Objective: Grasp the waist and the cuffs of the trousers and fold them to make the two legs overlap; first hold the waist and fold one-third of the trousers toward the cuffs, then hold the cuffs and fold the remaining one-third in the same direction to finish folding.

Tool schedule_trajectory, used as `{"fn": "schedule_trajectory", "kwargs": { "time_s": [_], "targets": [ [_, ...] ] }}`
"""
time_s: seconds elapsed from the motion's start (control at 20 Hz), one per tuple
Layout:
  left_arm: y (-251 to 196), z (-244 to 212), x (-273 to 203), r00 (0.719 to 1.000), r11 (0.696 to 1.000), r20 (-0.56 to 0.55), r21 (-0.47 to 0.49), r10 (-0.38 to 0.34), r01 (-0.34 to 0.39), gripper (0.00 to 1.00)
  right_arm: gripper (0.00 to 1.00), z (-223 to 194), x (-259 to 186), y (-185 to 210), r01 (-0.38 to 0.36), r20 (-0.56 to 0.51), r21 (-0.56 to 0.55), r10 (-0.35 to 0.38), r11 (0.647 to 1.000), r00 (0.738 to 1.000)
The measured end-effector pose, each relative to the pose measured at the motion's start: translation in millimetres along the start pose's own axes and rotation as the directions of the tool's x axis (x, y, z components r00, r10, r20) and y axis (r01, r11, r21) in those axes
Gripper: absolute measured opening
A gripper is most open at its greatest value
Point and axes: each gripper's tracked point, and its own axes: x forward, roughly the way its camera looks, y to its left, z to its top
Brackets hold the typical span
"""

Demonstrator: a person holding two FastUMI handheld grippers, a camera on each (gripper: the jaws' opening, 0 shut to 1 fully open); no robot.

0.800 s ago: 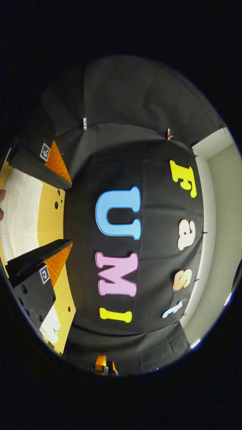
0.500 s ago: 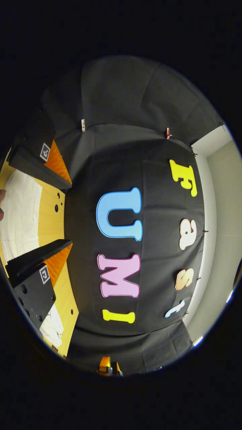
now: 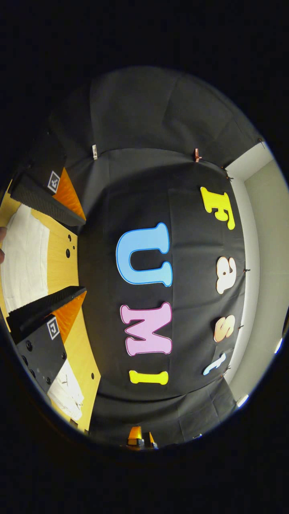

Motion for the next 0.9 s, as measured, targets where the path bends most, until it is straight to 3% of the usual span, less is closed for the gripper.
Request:
{"fn": "schedule_trajectory", "kwargs": {
  "time_s": [0.25, 0.4, 0.6, 0.75, 0.9],
  "targets": [
    [13.2, -23.6, -5.4, 0.999, 0.99, -0.038, 0.142, -0.016, 0.022, 0.96, 0.98, -12.4, 0.8, -9.5, 0.003, -0.021, -0.136, -0.006, 0.991, 1.0],
    [15.1, -50.6, -11.2, 0.996, 0.948, -0.08, 0.311, -0.042, 0.065, 0.96, 0.97, -41.3, -10.6, -24.3, -0.017, -0.066, -0.267, -0.001, 0.964, 0.998],
    [3.7, -107.2, -23.0, 0.974, 0.835, -0.191, 0.51, -0.122, 0.205, 0.96, 0.97, -88.2, -22.1, -28.4, -0.105, -0.16, -0.405, 0.042, 0.908, 0.986],
    [-9.3, -163.1, -35.5, 0.932, 0.744, -0.307, 0.573, -0.195, 0.344, 0.96, 0.97, -129.8, -33.1, -29.1, -0.186, -0.238, -0.474, 0.078, 0.861, 0.968],
    [-8.0, -221.0, -43.4, 0.881, 0.634, -0.426, 0.628, -0.205, 0.451, 0.96, 0.97, -171.2, -43.5, -31.0, -0.262, -0.321, -0.525, 0.097, 0.809, 0.942]
  ]
}}
